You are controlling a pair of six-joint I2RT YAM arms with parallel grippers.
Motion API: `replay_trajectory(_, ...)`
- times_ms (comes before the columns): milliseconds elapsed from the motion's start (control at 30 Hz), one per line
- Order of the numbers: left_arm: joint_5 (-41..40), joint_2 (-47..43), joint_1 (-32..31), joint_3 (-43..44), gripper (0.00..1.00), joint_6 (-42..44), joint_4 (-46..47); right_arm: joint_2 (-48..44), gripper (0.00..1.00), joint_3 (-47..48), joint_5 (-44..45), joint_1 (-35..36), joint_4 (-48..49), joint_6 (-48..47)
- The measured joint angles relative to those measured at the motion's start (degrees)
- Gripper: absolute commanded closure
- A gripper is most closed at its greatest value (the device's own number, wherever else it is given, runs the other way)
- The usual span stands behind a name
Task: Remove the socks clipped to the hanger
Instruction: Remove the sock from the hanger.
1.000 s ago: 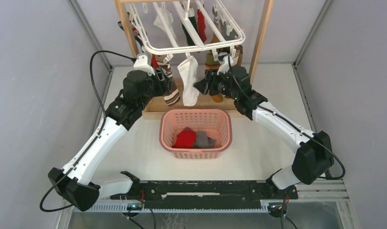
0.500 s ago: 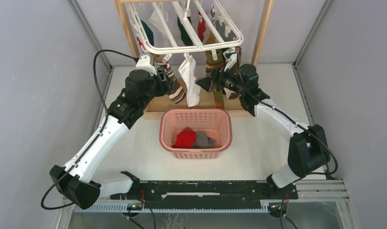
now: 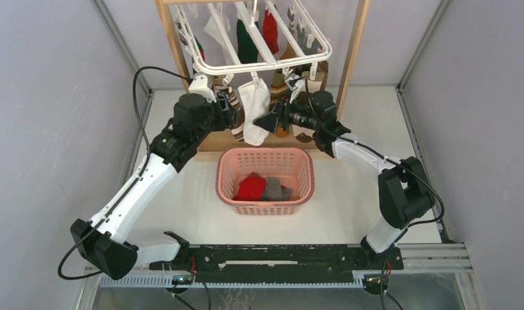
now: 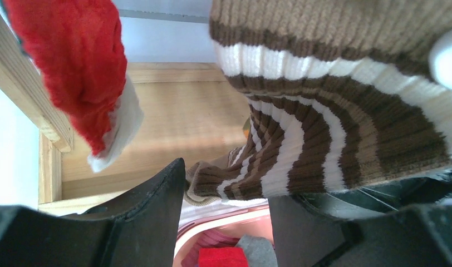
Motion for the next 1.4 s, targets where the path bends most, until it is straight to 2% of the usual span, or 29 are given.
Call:
replay_trajectory(100,0.3,0.0,0.0,0.0,0.4,0.0,0.0,1.0,0.63,0.1,-0.8,0.4,0.3,0.7)
replay_trajectory(333,3.7,-0.9,0.0,0.0,0.41,-0.1,0.0,1.1,0.94,0.4,-2.6,1.2,1.0,1.9)
replay_trajectory(400,5.4,-2.1,0.0,0.0,0.4,-0.2,0.1,0.8,1.0,0.4,-2.6,1.6,-0.1,1.6)
replay_trajectory(600,10.1,-6.0,0.0,1.7,0.4,-0.6,2.0,-3.4,1.0,0.3,-3.1,2.9,-5.0,0.7)
replay_trajectory(967,16.7,-9.7,0.0,2.2,0.38,-2.1,8.4,-12.5,1.0,0.3,-11.9,2.2,-7.6,3.5)
replay_trajectory(1200,17.5,-9.4,0.0,2.2,0.37,-3.3,9.4,-16.7,1.0,-0.7,-14.7,2.1,-11.4,4.8)
replay_trajectory(1400,16.2,-9.8,0.0,2.2,0.32,-3.8,10.1,-20.3,1.0,-0.7,-16.3,2.1,-11.9,5.9)
